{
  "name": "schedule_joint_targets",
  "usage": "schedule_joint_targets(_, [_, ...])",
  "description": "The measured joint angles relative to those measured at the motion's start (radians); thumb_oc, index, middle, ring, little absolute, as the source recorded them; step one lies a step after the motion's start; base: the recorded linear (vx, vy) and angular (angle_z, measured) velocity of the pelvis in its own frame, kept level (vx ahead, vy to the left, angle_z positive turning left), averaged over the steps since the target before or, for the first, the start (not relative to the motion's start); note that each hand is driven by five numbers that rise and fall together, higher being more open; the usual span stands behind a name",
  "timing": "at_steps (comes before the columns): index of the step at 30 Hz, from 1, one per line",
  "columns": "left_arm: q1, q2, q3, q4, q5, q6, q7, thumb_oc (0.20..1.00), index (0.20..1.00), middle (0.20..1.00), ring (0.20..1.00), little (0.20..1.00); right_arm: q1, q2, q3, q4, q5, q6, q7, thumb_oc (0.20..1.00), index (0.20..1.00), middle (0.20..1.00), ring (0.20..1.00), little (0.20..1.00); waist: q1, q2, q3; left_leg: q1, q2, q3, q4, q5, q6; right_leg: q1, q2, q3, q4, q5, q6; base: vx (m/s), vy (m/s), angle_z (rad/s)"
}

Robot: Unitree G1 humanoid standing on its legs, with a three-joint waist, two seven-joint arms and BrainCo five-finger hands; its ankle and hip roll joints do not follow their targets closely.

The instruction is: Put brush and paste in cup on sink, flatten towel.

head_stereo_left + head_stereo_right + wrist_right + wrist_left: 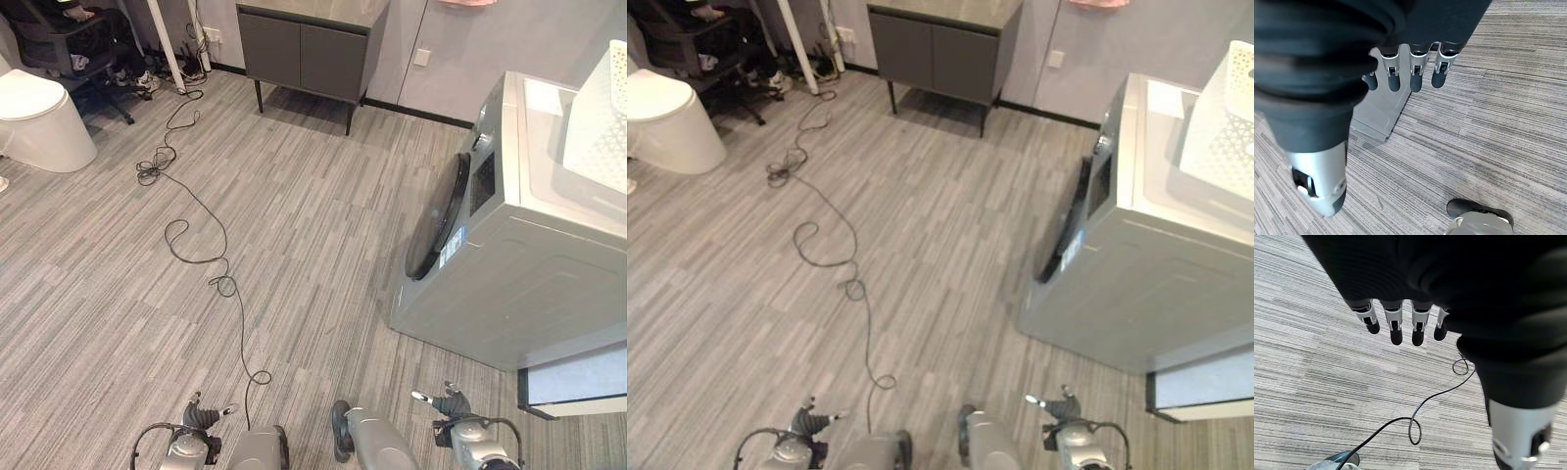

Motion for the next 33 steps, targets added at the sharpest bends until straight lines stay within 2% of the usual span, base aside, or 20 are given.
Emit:
schedule_joint_targets(2, [0.004, 0.000, 0.000, 0.001, 0.000, 0.000, 0.001, 1.000, 1.000, 1.000, 1.000, 1.000, 0.004, 0.001, 0.000, 0.001, 0.000, -0.001, 0.000, 1.000, 1.000, 1.000, 1.000, 1.000, 0.002, 0.003, -0.005, 0.020, 0.000, 0.001, -0.013, 0.000, 0.000, 0.020, 0.001, 0.000, -0.012, 0.001, 0.002, 0.01, -0.001, -0.02])
schedule_joint_targets(6, [0.011, -0.009, -0.001, 0.036, 0.000, 0.002, 0.001, 1.000, 1.000, 1.000, 1.000, 1.000, 0.031, 0.004, -0.001, 0.030, 0.016, -0.002, 0.000, 1.000, 1.000, 1.000, 1.000, 1.000, 0.010, 0.012, -0.054, 0.029, -0.001, 0.001, -0.041, 0.005, 0.003, 0.028, 0.002, 0.001, -0.039, 0.004, 0.006, 0.03, 0.012, 0.00])
schedule_joint_targets(11, [0.033, -0.009, -0.001, 0.038, 0.000, 0.006, 0.001, 1.000, 1.000, 1.000, 1.000, 1.000, 0.040, 0.005, 0.000, 0.067, 0.012, -0.002, -0.001, 1.000, 1.000, 1.000, 1.000, 1.000, 0.013, 0.014, -0.060, 0.031, 0.000, 0.001, -0.051, 0.008, 0.004, 0.036, 0.006, 0.001, -0.060, 0.010, 0.010, 0.01, 0.013, 0.00])
schedule_joint_targets(14, [0.040, -0.009, -0.001, 0.036, 0.000, 0.007, 0.000, 1.000, 1.000, 1.000, 1.000, 1.000, 0.042, 0.003, 0.026, 0.093, -0.046, 0.008, -0.003, 1.000, 1.000, 1.000, 1.000, 1.000, 0.016, 0.012, -0.060, 0.028, -0.001, -0.002, -0.058, 0.012, 0.005, 0.039, 0.005, -0.001, -0.075, 0.017, 0.013, 0.01, 0.034, 0.03])
schedule_joint_targets(20, [0.039, -0.007, 0.002, 0.038, -0.001, 0.009, -0.003, 1.000, 1.000, 1.000, 1.000, 1.000, 0.064, 0.015, -0.013, 0.115, -0.032, 0.020, -0.005, 1.000, 1.000, 1.000, 1.000, 1.000, 0.015, 0.009, -0.056, 0.028, -0.005, -0.007, -0.065, 0.015, 0.011, 0.050, 0.006, -0.004, -0.097, 0.027, 0.016, 0.00, 0.055, 0.02])
schedule_joint_targets(24, [0.032, -0.002, -0.011, 0.037, 0.015, 0.023, -0.003, 1.000, 1.000, 1.000, 1.000, 1.000, 0.069, 0.029, -0.003, 0.140, -0.041, 0.023, -0.006, 1.000, 1.000, 1.000, 1.000, 1.000, 0.014, 0.001, -0.049, 0.028, -0.013, 0.001, -0.089, 0.025, 0.022, 0.055, -0.002, 0.002, -0.141, 0.053, 0.026, 0.00, 0.055, -0.04])
schedule_joint_targets(26, [0.024, 0.012, -0.064, 0.034, 0.048, 0.023, -0.004, 1.000, 1.000, 1.000, 1.000, 1.000, 0.060, 0.024, 0.027, 0.151, -0.080, 0.027, -0.010, 1.000, 1.000, 1.000, 1.000, 1.000, 0.014, 0.002, -0.049, 0.032, -0.016, 0.004, -0.109, 0.037, 0.029, 0.066, -0.003, 0.005, -0.173, 0.081, 0.029, 0.00, 0.054, -0.03])
schedule_joint_targets(28, [0.019, 0.014, -0.073, 0.035, 0.089, 0.023, -0.007, 1.000, 1.000, 1.000, 1.000, 1.000, 0.047, 0.023, 0.028, 0.162, -0.121, 0.029, -0.011, 1.000, 1.000, 1.000, 1.000, 1.000, 0.016, 0.002, -0.047, 0.056, -0.022, 0.015, -0.150, 0.054, 0.039, 0.088, -0.003, 0.023, -0.222, 0.111, 0.040, 0.02, 0.041, -0.18])
schedule_joint_targets(33, [-0.008, 0.016, -0.072, 0.036, 0.099, 0.023, -0.006, 1.000, 1.000, 1.000, 1.000, 1.000, 0.038, 0.024, 0.027, 0.166, -0.121, 0.029, -0.017, 1.000, 1.000, 1.000, 1.000, 1.000, 0.014, 0.005, -0.046, 0.097, -0.040, 0.025, -0.195, 0.066, 0.051, 0.120, -0.018, 0.028, -0.258, 0.121, 0.053, 0.02, 0.050, -0.04])
